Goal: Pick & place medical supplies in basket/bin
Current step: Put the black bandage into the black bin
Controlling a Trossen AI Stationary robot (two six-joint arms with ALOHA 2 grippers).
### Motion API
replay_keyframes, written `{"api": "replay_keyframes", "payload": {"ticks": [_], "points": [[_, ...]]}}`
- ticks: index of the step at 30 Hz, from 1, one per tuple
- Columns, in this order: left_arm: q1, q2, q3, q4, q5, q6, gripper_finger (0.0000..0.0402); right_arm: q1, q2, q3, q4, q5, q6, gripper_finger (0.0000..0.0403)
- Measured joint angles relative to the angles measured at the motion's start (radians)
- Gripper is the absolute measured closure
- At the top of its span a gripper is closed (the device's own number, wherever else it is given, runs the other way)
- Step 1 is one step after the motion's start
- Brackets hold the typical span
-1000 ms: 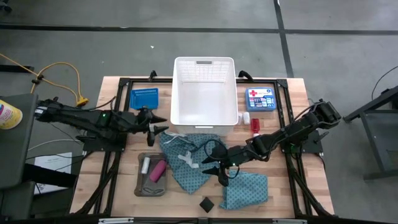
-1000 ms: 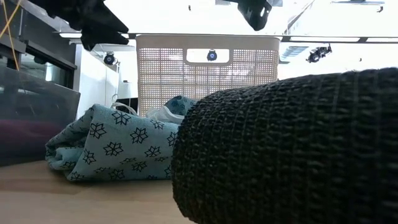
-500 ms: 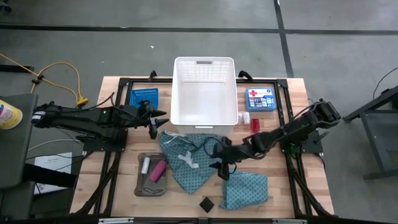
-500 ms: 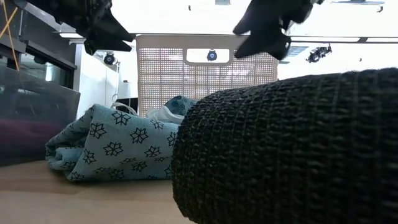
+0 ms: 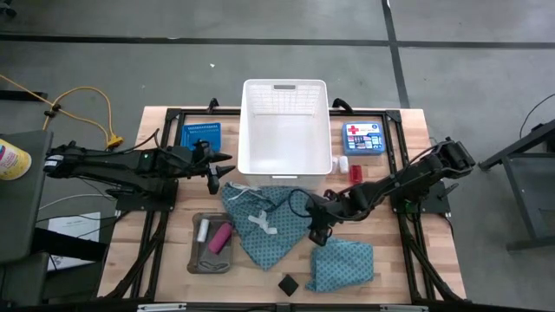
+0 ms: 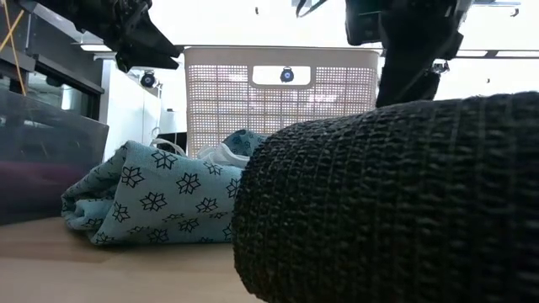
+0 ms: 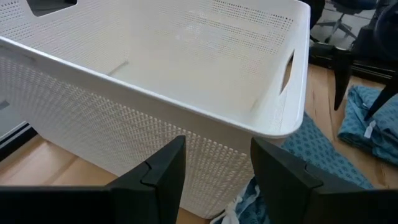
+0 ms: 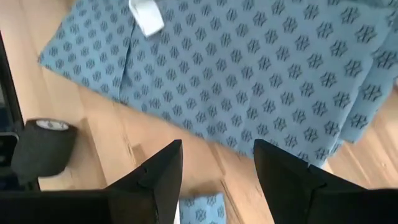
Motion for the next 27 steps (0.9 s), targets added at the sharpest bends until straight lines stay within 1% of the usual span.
{"api": "replay_keyframes", "payload": {"ticks": [7,14,18,24,27], "points": [[0.0,0.0,0.0,0.0,0.0,-0.008,0.0226,0.056,0.0,0.0,-0.009,0.013,0.02,0.0217],[0.0,0.0,0.0,0.0,0.0,-0.007,0.0226,0.13,0.0,0.0,-0.087,0.168,0.098,0.0217],[0.0,0.0,0.0,-0.007,0.0,-0.007,0.0226,0.158,0.0,-0.021,-0.102,0.223,0.141,0.0217],[0.0,0.0,0.0,-0.026,0.0,-0.007,0.0226,0.173,0.0,-0.089,-0.086,0.211,0.215,0.0217],[0.0,0.0,0.0,-0.03,0.0,-0.007,0.0226,0.182,0.0,-0.098,-0.057,0.21,0.225,0.0217]]}}
